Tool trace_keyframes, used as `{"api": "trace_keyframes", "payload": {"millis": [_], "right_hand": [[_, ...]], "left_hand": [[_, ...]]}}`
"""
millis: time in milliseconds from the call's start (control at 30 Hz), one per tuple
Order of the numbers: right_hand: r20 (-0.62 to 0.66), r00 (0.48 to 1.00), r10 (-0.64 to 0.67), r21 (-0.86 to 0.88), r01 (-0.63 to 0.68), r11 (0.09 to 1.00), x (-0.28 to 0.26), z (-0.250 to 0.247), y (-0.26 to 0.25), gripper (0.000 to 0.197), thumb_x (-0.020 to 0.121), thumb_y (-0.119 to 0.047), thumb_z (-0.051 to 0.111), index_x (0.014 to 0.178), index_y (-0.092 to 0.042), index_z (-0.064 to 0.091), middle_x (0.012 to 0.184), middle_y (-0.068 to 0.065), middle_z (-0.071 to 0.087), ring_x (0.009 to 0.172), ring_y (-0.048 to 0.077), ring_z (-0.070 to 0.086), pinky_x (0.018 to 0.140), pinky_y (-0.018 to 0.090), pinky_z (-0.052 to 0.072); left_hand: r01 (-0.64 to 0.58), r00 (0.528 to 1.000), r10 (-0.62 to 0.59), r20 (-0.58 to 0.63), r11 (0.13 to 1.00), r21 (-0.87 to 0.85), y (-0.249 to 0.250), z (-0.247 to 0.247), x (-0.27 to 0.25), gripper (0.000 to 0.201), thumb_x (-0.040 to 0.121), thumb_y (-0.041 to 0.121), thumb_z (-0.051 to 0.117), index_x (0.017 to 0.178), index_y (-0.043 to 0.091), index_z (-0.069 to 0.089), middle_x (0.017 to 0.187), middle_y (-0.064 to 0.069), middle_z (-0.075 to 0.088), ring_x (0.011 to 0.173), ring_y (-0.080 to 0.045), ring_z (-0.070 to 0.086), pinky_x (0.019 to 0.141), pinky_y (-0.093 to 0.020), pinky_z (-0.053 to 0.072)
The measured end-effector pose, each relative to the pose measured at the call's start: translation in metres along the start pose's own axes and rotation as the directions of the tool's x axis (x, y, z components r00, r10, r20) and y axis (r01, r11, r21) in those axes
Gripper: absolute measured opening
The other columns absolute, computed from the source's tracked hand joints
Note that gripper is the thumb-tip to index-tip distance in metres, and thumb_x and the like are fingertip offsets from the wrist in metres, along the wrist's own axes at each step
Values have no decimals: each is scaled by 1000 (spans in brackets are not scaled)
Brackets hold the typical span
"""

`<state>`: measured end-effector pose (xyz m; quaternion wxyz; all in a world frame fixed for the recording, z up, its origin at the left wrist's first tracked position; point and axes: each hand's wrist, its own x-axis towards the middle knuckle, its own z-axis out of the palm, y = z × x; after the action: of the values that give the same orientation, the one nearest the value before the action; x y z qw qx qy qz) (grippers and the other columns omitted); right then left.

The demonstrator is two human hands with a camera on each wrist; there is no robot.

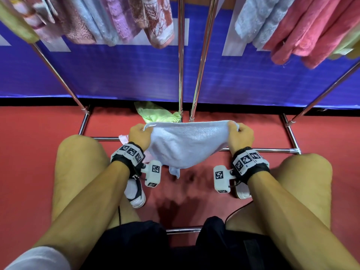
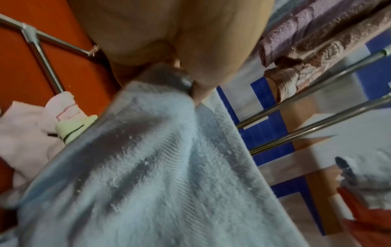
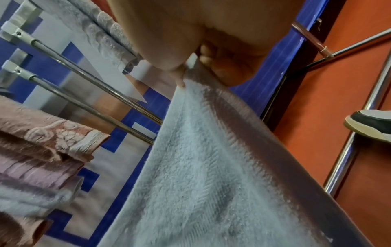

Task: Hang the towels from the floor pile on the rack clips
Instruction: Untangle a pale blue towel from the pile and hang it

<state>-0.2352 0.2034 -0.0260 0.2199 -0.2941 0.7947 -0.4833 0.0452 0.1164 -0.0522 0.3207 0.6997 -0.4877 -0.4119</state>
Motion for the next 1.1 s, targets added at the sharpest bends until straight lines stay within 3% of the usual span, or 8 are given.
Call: {"api": "trace_keyframes", "payload": {"millis": [100, 200, 367, 500, 600, 700, 800, 1100], "right_hand": [[123, 991, -61, 7, 60, 998, -6, 7, -4, 9, 86, -15, 60, 89, -19, 67, 76, 2, 64, 71, 18, 56, 71, 28, 48], [379, 915, -139, 85, 115, 990, -24, 17, -10, 31, 87, -7, 56, 108, -29, 54, 66, 4, 56, 54, 16, 50, 55, 27, 45], [661, 726, -189, 140, 128, 982, -59, 31, -19, 36, 86, 5, 45, 88, -31, 49, 57, 8, 50, 46, 19, 47, 43, 28, 43], [679, 719, -147, 162, 48, 986, -57, 34, -22, 34, 78, 14, 43, 88, -14, 58, 70, 22, 61, 58, 25, 56, 57, 39, 52], [679, 716, -162, 159, 72, 985, -54, 33, -26, 35, 82, 15, 44, 87, -15, 62, 62, 3, 65, 60, 20, 60, 62, 39, 56], [652, 717, -248, 152, 196, 969, -51, 31, -26, 27, 89, 4, 52, 85, -19, 66, 62, -5, 65, 60, 12, 62, 64, 32, 57], [607, 702, -372, 96, 400, 912, -47, 30, -23, 16, 90, -6, 62, 90, -17, 73, 72, -11, 65, 65, -1, 59, 69, 16, 45], [603, 625, -496, 4, 619, 785, -45, 29, -11, 8, 87, -14, 69, 81, -10, 66, 78, -12, 49, 64, -7, 44, 65, 8, 31]], "left_hand": [[97, 982, -66, 174, 979, -179, 10, 7, -13, 26, 87, 30, 70, 75, 9, 63, 72, -6, 55, 65, -17, 46, 63, -28, 39], [130, 933, -29, 358, 956, -262, 11, 21, -30, 30, 77, 41, 75, 83, 12, 75, 83, -12, 61, 76, -19, 52, 71, -34, 43], [70, 832, 93, 547, 960, -270, 18, 39, -61, 12, 94, 6, 61, 89, 8, 72, 87, -19, 68, 76, -26, 61, 73, -40, 52], [30, 819, 111, 562, 971, -236, 25, 40, -67, 17, 89, 7, 68, 73, 3, 68, 66, -6, 60, 60, -14, 52, 58, -25, 44], [39, 842, 127, 524, 955, -295, 28, 39, -64, 40, 77, 19, 79, 81, -15, 59, 76, -11, 54, 71, -20, 48, 68, -36, 44], [22, 890, 139, 435, 938, -345, 34, 36, -63, 8, 84, 3, 73, 81, 5, 66, 78, -12, 65, 77, -26, 60, 80, -50, 52], [27, 912, 120, 392, 937, -348, 38, 32, -65, 14, 87, 0, 69, 84, 12, 66, 78, -12, 67, 80, -28, 63, 86, -50, 55], [-72, 820, 202, 536, 965, -253, 39, 33, -77, 20, 83, 18, 59, 102, 19, 67, 86, -3, 66, 85, -21, 61, 90, -47, 53]]}}
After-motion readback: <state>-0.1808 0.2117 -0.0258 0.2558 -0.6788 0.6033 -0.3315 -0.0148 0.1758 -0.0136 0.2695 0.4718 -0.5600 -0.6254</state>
